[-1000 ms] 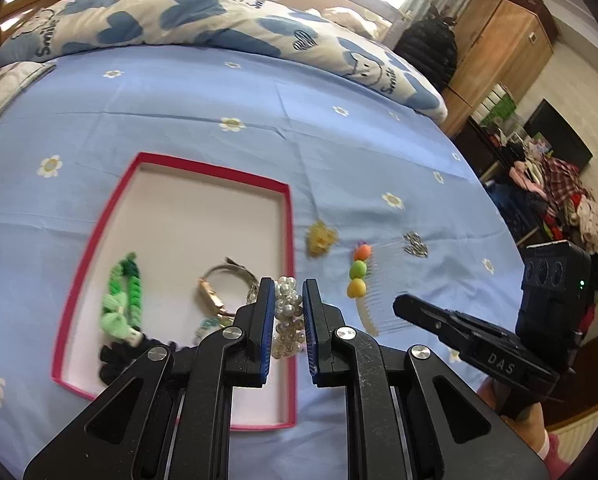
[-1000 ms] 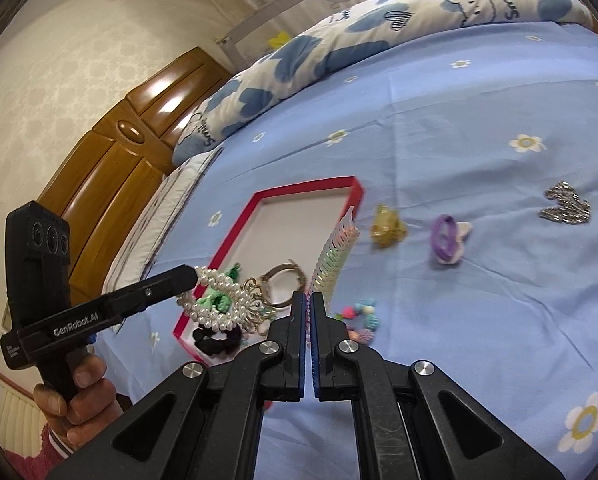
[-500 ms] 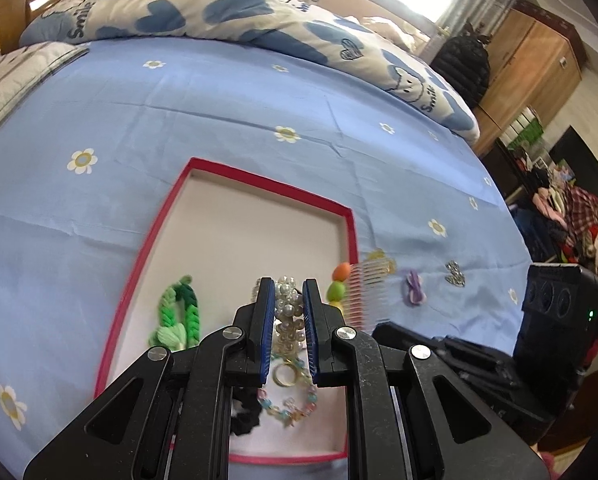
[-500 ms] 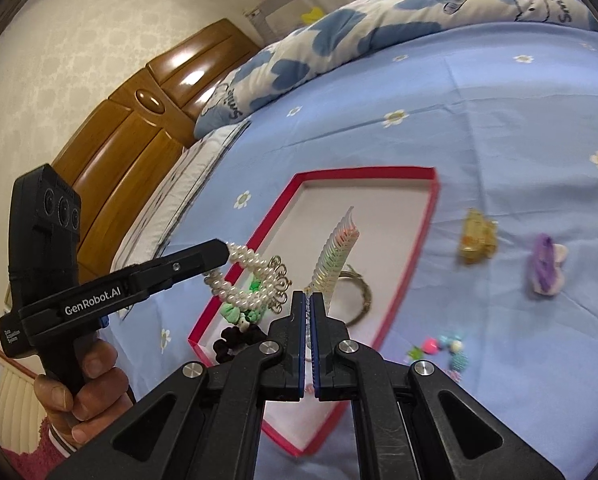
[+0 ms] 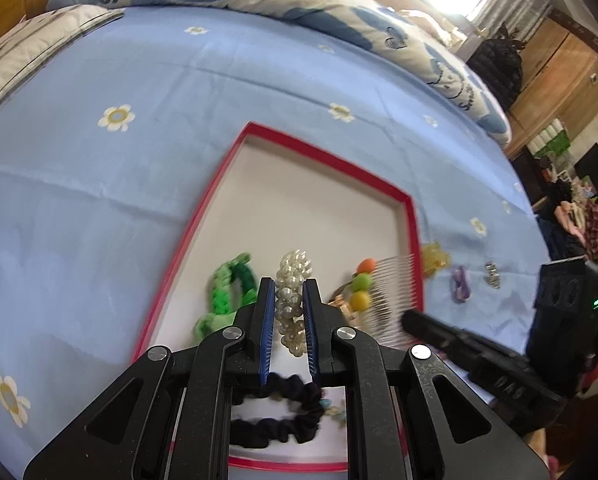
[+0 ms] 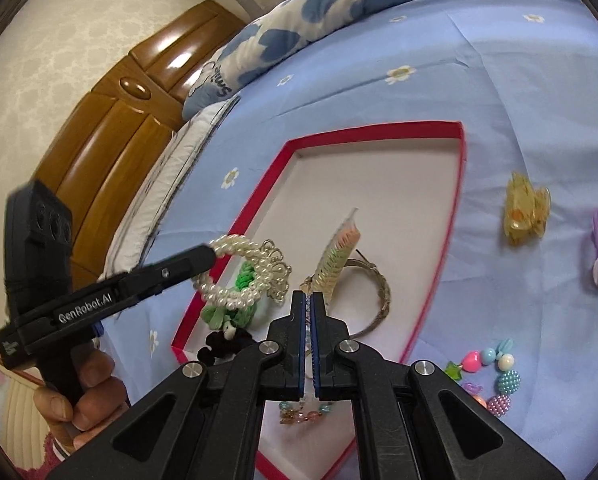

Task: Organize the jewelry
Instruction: 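Carry the pearl bracelet and comb into the red box and open both tools, then move the left tool to the candy-bead bracelet while the right tool reaches the purple hair tie, then grasp the candy-bead bracelet with the left tool while the right tool grasps the purple tie, then carry the bead bracelet and purple tie over the red box and lower them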

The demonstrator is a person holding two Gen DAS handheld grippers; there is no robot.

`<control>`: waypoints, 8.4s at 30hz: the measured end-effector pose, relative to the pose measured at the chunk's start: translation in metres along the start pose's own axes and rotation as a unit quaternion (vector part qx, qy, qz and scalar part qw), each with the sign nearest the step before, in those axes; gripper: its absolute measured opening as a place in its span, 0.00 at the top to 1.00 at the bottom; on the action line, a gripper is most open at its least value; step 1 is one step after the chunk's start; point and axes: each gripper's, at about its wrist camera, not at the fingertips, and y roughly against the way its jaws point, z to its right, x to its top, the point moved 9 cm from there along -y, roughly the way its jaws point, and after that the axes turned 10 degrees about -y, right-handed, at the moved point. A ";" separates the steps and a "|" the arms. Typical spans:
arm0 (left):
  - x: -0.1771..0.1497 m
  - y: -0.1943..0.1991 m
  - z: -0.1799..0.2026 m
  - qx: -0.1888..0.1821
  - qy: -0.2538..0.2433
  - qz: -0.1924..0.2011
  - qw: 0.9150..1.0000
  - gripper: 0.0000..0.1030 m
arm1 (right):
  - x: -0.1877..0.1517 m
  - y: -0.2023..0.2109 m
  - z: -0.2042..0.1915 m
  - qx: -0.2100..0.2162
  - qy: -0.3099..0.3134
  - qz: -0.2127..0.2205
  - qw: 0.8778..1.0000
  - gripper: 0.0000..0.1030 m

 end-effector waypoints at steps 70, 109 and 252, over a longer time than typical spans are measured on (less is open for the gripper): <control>-0.058 0.022 0.153 -0.034 -0.151 -0.028 0.987 0.58 | -0.023 0.144 0.115 -0.086 -0.063 0.095 0.990 0.58; -0.065 -0.079 0.181 -0.051 -0.184 -0.112 0.975 0.93 | 0.052 0.068 0.158 -0.128 -0.025 0.055 0.990 0.64; -0.044 -0.004 -0.005 0.054 -0.050 -0.028 0.997 0.92 | -0.034 -0.022 -0.006 -0.091 0.073 -0.035 0.992 0.75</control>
